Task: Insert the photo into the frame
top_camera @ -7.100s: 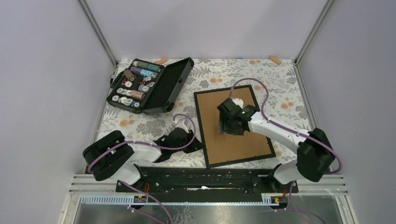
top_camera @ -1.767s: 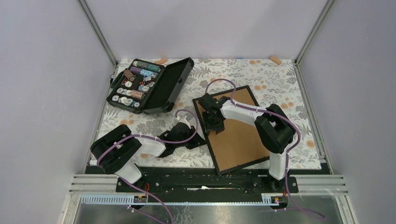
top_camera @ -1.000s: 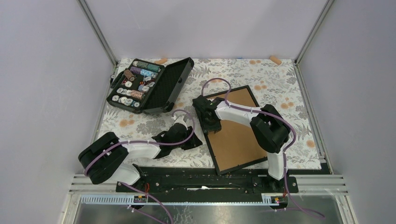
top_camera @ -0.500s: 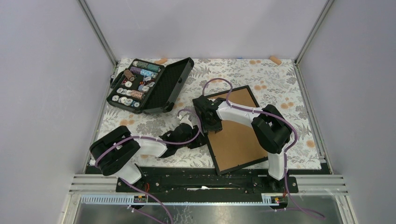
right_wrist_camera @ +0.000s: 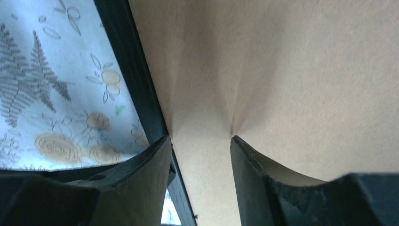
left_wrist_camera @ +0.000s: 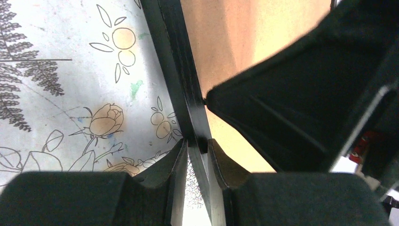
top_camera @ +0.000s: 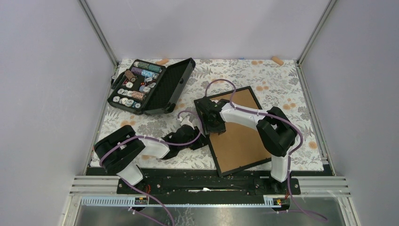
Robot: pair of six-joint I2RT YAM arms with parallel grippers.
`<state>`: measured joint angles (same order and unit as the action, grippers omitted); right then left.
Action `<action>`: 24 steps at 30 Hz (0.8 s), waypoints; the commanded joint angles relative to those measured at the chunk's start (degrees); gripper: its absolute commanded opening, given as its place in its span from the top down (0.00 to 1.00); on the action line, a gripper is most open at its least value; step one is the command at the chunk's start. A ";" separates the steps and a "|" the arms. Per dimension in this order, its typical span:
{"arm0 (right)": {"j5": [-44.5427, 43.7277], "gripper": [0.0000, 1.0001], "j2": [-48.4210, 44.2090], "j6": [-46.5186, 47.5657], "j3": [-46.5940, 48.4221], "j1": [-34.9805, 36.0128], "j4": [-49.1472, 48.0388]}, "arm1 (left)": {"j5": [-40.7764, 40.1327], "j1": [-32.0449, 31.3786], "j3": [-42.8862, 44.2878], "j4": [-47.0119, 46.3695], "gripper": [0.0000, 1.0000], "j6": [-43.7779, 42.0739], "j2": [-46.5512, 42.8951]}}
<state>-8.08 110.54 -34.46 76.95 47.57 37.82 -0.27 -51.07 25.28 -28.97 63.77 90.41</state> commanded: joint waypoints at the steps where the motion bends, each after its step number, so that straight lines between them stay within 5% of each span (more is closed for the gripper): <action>1: 1.10 0.42 -4.85 -0.86 -1.17 1.47 3.75 | -4.49 -0.13 -4.24 14.52 0.76 -2.21 2.52; 24: -1.77 0.50 -0.73 -0.42 1.93 1.41 2.86 | -4.97 0.09 -5.57 13.73 0.87 -2.67 3.19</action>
<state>-7.14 109.80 -34.96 76.42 48.51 39.83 -1.26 -51.29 23.59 -31.35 64.86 89.73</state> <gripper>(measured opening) 0.496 0.131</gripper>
